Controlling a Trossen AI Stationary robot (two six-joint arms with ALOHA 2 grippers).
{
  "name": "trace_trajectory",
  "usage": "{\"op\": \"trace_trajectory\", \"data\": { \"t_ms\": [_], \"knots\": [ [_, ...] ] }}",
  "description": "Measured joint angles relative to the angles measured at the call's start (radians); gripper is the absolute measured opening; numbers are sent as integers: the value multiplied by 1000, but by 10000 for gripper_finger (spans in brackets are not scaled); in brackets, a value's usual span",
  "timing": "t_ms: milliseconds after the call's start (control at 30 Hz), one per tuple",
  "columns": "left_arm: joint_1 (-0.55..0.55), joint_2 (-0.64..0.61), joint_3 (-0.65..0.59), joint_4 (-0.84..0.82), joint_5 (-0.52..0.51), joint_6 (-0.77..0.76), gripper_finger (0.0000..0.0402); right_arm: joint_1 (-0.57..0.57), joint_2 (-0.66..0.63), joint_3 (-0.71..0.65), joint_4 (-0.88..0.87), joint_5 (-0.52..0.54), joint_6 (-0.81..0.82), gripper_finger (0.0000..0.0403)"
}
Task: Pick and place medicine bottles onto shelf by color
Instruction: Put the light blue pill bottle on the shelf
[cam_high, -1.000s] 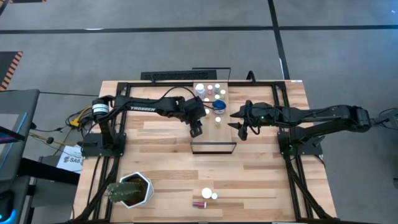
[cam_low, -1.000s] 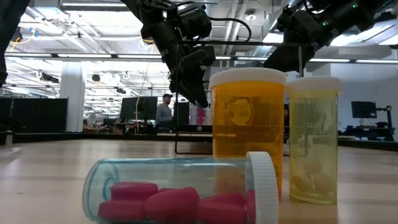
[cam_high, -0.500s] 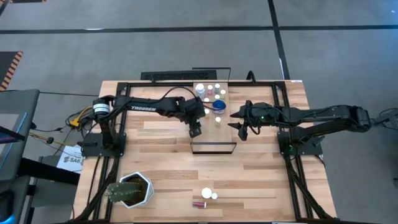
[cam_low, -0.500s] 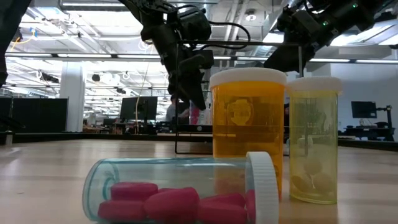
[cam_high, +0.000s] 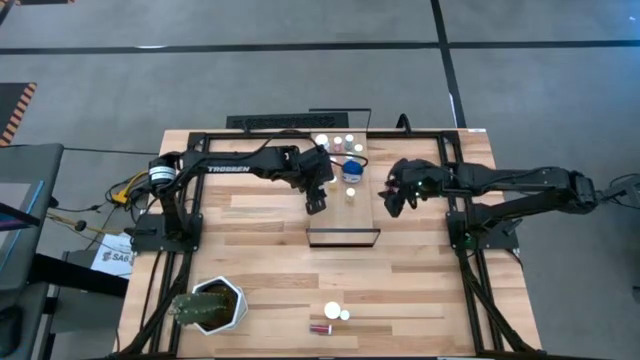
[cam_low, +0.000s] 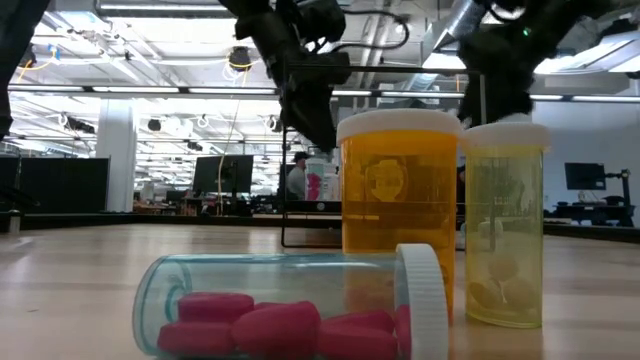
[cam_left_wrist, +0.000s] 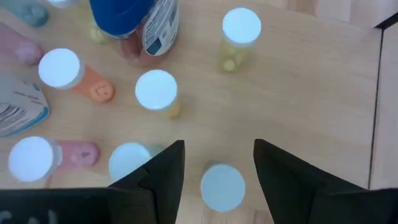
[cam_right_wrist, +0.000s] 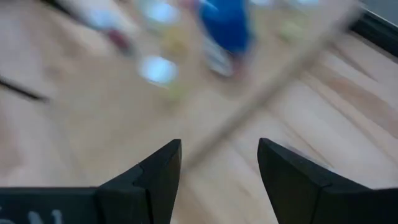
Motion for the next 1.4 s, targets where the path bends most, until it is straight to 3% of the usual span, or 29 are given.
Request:
{"op": "trace_trajectory", "data": {
  "t_ms": [133, 333, 433, 600, 933, 1000, 1133, 1400],
  "knots": [
    [-10, 0, 44, -54, 83, 42, 178, -21, 0, 0, -166, 107, 52, 233],
    [-33, -12, 98, -125, 272, 115, 178, -47, 0, -12, -181, 126, -230, 233],
    [-49, -33, 118, -170, 292, 123, 178, -84, 9, -24, -164, 126, -241, 233],
    [-71, -110, 122, -228, 244, 106, 178, -192, 71, -26, -163, 126, 209, 233],
    [-75, -321, 121, -501, -30, 28, 178, -226, 288, -27, -89, 165, 462, 233],
    [-75, -371, 121, -548, -83, 10, 178, -225, 316, -27, -86, 163, 394, 233],
    [-74, -461, 121, -580, -149, -11, 178, -218, 352, -27, -90, 129, 13, 233],
    [-75, -561, 121, -579, -238, -90, 178, -244, 361, -27, -78, 27, -470, 233]
  ]
}}
